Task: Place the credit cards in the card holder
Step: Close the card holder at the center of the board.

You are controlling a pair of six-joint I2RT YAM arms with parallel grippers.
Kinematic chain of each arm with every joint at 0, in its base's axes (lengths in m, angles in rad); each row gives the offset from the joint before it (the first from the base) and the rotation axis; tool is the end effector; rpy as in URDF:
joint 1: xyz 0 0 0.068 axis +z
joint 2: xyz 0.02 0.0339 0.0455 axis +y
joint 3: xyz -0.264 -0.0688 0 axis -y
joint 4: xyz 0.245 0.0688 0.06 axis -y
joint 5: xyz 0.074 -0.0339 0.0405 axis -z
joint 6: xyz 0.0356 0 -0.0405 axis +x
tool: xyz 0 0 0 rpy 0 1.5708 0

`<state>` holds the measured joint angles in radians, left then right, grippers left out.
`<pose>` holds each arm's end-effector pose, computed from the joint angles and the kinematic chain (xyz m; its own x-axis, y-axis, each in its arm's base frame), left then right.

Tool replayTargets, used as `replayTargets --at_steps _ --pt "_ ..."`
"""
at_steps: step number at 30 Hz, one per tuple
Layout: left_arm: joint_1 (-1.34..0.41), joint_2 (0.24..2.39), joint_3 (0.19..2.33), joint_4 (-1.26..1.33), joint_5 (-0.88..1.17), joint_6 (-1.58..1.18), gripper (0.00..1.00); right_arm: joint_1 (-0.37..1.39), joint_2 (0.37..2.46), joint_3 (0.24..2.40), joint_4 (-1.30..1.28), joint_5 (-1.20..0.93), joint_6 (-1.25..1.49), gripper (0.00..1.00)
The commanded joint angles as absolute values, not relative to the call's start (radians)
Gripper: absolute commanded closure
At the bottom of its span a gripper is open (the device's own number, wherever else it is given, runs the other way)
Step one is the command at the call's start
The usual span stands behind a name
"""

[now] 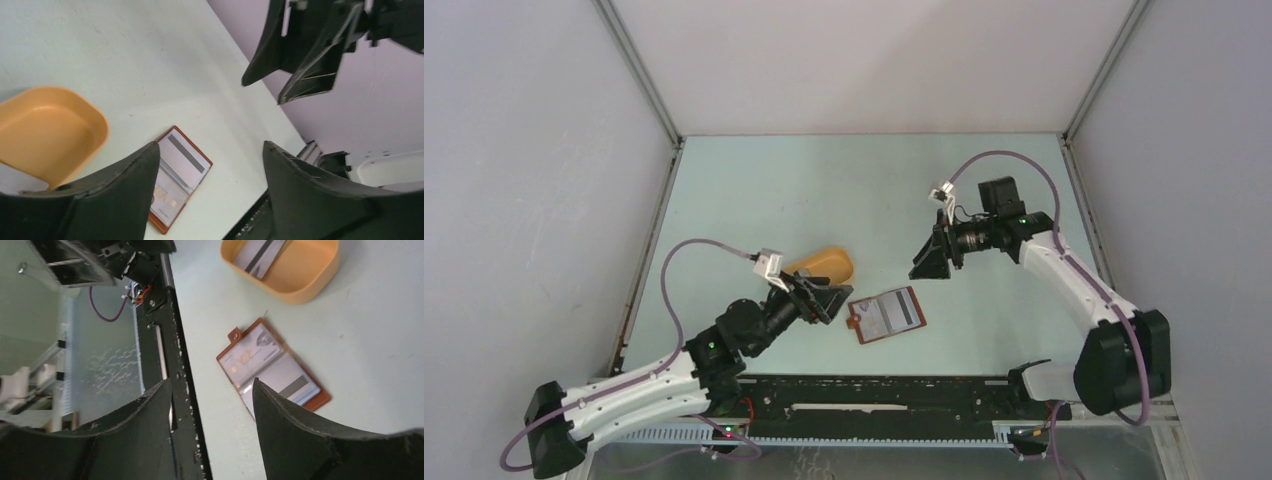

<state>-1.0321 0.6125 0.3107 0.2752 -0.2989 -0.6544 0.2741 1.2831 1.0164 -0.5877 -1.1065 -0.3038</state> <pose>0.0930 -0.1352 0.2469 -0.4182 -0.4341 -0.7979 0.5227 0.6034 -0.6023 0.2381 0.1000 0.2921 -0.4874 -0.2762 -0.8283 -0.8722 0.1986 0.4470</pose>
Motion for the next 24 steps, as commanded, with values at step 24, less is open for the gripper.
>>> replayTargets --at_steps 24 --pt "-1.206 0.785 0.298 0.041 -0.556 -0.924 0.18 0.3 1.81 1.127 -0.828 -0.841 -0.349 0.44"
